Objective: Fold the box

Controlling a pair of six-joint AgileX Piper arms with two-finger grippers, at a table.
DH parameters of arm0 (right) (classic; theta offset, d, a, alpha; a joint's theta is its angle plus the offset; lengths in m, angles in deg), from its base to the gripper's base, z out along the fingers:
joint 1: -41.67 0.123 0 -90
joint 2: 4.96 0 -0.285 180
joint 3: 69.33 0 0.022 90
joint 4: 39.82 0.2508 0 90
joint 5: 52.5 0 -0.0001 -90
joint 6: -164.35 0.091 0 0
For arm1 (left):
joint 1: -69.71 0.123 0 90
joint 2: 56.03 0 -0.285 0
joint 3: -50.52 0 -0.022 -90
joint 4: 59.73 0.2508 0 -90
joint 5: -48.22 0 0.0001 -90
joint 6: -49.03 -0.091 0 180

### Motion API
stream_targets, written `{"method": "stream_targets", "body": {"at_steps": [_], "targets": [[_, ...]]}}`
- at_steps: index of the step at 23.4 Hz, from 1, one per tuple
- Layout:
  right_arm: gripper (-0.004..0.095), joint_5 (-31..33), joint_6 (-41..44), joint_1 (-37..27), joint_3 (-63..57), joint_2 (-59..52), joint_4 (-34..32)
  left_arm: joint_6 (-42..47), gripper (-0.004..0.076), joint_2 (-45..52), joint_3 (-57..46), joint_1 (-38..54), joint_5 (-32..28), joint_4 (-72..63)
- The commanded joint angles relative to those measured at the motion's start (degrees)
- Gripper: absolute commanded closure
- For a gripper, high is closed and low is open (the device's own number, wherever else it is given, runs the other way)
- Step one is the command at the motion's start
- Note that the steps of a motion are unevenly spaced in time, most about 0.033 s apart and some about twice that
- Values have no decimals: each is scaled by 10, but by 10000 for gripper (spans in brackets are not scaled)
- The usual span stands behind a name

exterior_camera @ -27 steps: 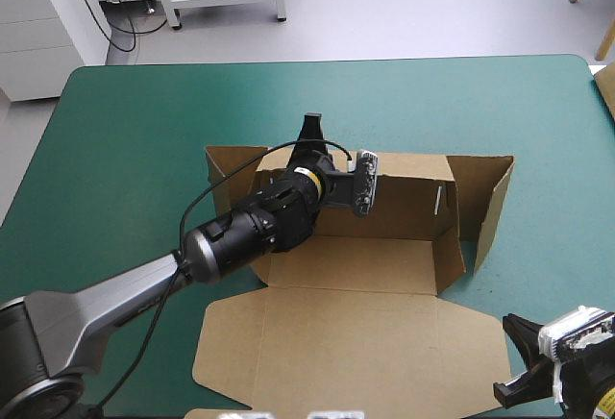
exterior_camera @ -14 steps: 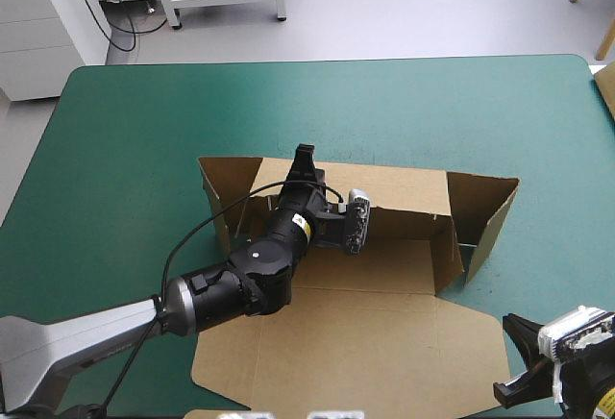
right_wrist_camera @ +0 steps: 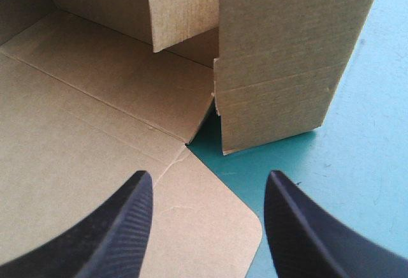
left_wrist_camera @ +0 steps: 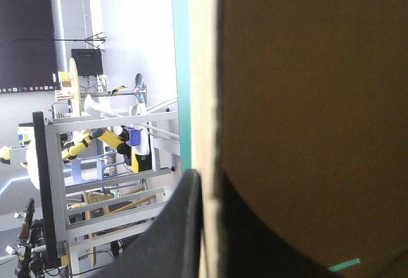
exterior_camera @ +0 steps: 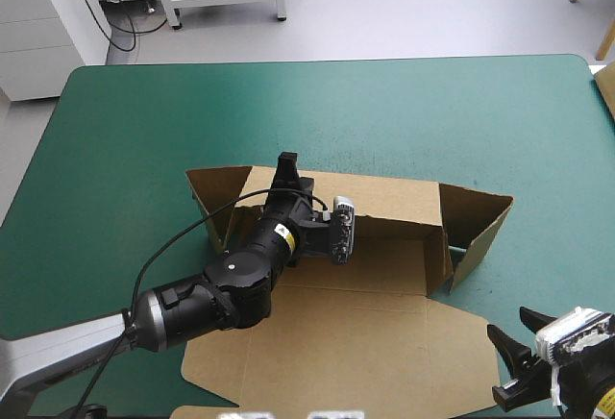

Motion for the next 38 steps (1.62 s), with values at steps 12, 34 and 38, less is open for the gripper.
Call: {"method": "stream_targets", "body": {"at_steps": [12, 34, 38], "targets": [[421, -26, 52, 1, 104, 69, -80, 1, 731, 18, 6, 1, -6, -7], [425, 162, 50, -25, 659, 614, -178, -11, 731, 18, 6, 1, -6, -9], [425, 162, 11, -112, 709, 689, -100, -11, 731, 18, 6, 1, -6, -9]]}}
